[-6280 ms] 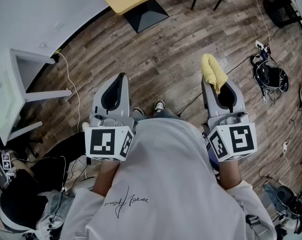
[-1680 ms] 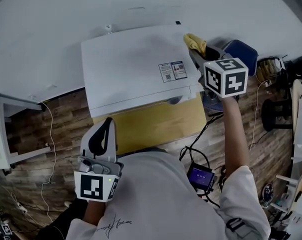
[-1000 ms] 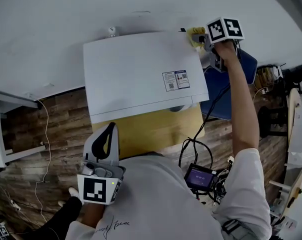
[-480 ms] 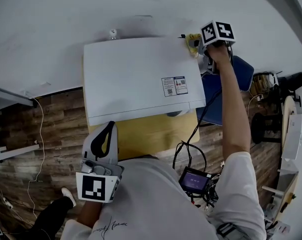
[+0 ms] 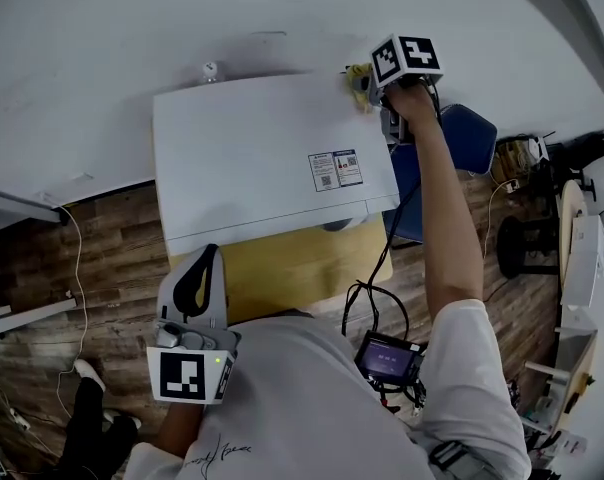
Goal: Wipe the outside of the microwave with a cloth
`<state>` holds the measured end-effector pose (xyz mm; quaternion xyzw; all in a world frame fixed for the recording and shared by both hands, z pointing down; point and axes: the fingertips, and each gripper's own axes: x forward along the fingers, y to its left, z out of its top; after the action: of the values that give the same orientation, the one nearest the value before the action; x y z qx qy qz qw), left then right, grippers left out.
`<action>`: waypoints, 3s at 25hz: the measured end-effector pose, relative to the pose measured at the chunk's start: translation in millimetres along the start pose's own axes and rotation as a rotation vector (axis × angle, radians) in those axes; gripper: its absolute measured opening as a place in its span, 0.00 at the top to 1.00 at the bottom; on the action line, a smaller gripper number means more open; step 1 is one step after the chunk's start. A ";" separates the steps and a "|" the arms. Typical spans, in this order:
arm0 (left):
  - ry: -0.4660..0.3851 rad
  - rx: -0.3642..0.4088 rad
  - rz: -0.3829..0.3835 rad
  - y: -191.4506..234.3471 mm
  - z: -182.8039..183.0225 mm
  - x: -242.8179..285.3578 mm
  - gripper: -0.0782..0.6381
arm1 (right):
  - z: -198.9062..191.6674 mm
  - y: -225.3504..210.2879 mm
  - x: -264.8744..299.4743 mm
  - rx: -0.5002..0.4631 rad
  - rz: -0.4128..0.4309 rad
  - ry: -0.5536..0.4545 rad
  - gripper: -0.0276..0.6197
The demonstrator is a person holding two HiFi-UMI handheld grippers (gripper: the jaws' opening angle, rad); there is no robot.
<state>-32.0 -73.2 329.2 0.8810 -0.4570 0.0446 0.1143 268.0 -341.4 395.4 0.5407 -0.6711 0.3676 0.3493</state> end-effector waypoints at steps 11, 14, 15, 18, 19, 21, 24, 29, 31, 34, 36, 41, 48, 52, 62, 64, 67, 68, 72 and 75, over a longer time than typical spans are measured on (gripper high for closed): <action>0.003 0.002 -0.014 -4.5 0.5 5.2 0.90 | 0.4 28.8 2.3 -0.045 0.026 -0.015 0.78; 0.000 0.005 -0.017 -5.3 2.8 6.6 0.90 | -0.3 33.7 2.2 -0.049 0.038 -0.017 0.78; -0.002 0.007 -0.017 -4.9 3.8 7.1 0.90 | -0.4 34.9 2.2 -0.050 0.041 -0.019 0.78; -0.006 0.013 -0.014 -2.4 6.9 8.2 0.90 | 0.2 39.7 2.8 -0.054 0.047 -0.024 0.78; -0.007 0.014 -0.013 -1.4 7.8 8.6 0.90 | 0.3 41.4 3.1 -0.056 0.050 -0.025 0.78; -0.008 0.017 -0.010 1.0 9.2 9.9 0.90 | 0.1 44.7 4.2 -0.057 0.057 -0.025 0.78; -0.011 0.014 -0.003 4.1 10.3 12.4 0.90 | 0.1 48.5 5.3 -0.064 0.064 -0.024 0.78; -0.007 0.013 0.012 15.2 11.2 18.8 0.90 | 0.6 55.7 5.9 -0.066 0.075 -0.025 0.78; -0.008 0.012 0.020 19.5 12.6 21.1 0.90 | 0.6 60.5 6.7 -0.068 0.084 -0.025 0.78; -0.010 0.010 0.027 22.7 14.4 23.7 0.90 | 0.7 67.9 7.2 -0.078 0.090 -0.023 0.78; -0.012 0.019 0.028 22.1 14.5 25.3 0.90 | 0.5 72.4 8.3 -0.091 0.088 -0.019 0.78; -0.007 0.033 0.009 15.4 11.5 28.3 0.90 | 2.1 86.3 12.3 -0.100 0.106 -0.015 0.78; 0.001 0.038 -0.007 9.0 8.4 25.0 0.90 | 3.9 107.8 15.7 -0.120 0.129 -0.010 0.78; 0.002 0.035 -0.005 11.0 7.8 21.0 0.90 | 4.9 123.5 18.5 -0.127 0.155 -0.008 0.78; -0.005 0.029 0.019 18.8 7.0 7.4 0.90 | 6.5 169.7 25.0 -0.174 0.210 -0.004 0.78; -0.006 0.028 0.022 19.4 6.4 4.6 0.90 | 5.8 180.1 25.7 -0.181 0.230 -0.004 0.78; -0.009 0.028 0.027 20.3 7.1 0.5 0.90 | 5.6 199.6 26.4 -0.186 0.278 -0.003 0.78; -0.010 0.027 0.030 20.7 7.3 -1.2 0.90 | 5.7 205.5 26.7 -0.192 0.285 -0.003 0.78; -0.011 0.022 0.044 25.4 7.3 -6.4 0.90 | 7.1 227.4 30.5 -0.215 0.316 0.004 0.78; -0.010 0.020 0.054 29.7 6.4 -9.4 0.90 | 8.7 242.7 34.2 -0.234 0.331 0.006 0.78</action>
<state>-61.9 -83.8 326.0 0.8698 -0.4805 0.0477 0.1017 23.0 -329.9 392.8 0.3777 -0.7878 0.3413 0.3467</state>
